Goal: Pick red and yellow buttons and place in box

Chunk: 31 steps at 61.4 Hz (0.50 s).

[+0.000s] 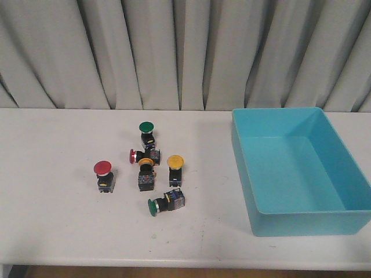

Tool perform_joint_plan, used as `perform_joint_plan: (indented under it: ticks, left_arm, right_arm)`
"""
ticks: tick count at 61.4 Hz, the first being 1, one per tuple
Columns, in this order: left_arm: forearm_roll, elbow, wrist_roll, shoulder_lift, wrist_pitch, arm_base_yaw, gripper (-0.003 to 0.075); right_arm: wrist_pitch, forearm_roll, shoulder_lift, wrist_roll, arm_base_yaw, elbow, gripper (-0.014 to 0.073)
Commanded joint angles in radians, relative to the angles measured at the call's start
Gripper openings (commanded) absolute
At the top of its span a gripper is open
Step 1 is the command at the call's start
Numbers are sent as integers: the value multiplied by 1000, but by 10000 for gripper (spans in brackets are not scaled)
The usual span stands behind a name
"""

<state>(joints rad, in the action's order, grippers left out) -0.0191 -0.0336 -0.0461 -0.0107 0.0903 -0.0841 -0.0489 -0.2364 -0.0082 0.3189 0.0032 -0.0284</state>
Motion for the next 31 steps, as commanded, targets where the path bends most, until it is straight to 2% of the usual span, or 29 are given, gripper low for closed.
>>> perform_joint_plan:
  ticks: [1, 24, 31]
  left_arm:
    - [-9, -23, -10, -26, -81, -3, -7]
    - [-9, -23, -10, -26, -84, -3, -7]
    - [-10, -23, -11, -26, -128, -3, -7]
  right_arm:
    - [70, -13, -12, -5, -4, -2, -6]
    - [70, -13, -12, -5, -4, -2, -6]
    - [70, -13, -12, -5, -4, -2, -6]
